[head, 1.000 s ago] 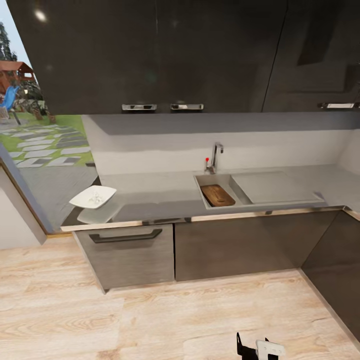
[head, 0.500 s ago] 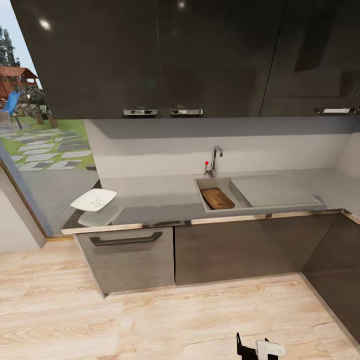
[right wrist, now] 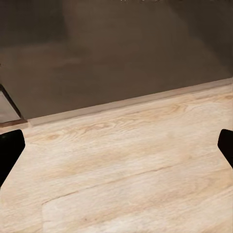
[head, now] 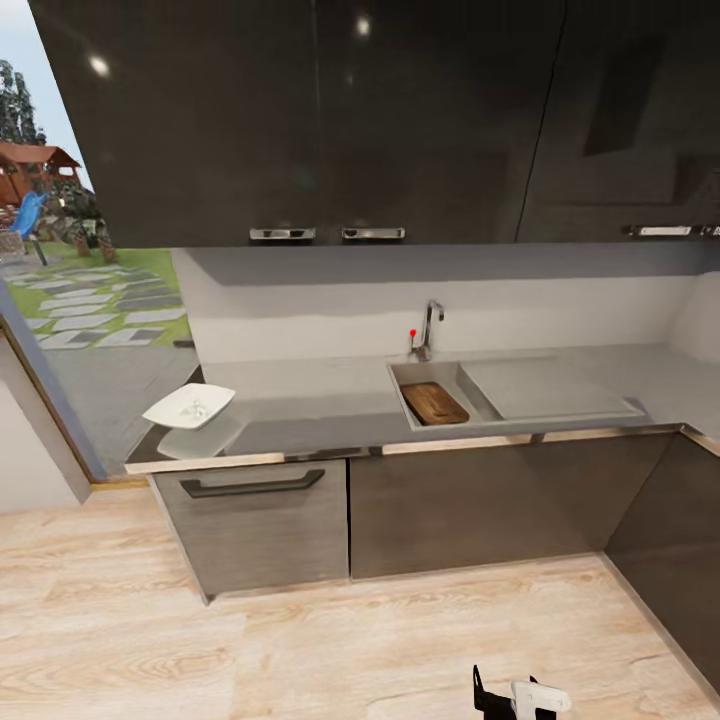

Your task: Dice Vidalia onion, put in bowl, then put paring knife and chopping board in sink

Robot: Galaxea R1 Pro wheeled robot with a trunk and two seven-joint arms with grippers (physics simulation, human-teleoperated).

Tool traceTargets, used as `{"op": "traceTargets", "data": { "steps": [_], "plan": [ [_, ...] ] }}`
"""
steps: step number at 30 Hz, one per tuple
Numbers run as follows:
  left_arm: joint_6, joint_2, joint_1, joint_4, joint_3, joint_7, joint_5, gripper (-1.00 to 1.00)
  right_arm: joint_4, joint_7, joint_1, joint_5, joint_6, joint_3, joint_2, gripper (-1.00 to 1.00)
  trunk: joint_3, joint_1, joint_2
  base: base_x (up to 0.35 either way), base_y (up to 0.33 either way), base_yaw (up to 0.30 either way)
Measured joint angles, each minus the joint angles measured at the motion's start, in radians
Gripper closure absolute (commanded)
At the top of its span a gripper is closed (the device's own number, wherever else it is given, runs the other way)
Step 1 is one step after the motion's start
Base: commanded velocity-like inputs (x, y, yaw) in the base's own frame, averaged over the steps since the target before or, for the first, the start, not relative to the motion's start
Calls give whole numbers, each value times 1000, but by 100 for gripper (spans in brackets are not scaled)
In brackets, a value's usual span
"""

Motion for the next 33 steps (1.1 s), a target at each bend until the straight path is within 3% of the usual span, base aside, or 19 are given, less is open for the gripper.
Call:
{"op": "traceTargets", "data": {
  "steps": [25, 33],
  "plan": [
    [0, -1, 0, 0, 0, 0, 0, -100, 0, 0, 0, 0, 0, 1, 0, -100, 40, 0, 0, 0, 0, 0],
    [-2, -27, 0, -13, 6, 1, 2, -100, 1, 0, 0, 0, 0, 1, 0, -100, 52, 0, 0, 0, 0, 0]
  ]
}}
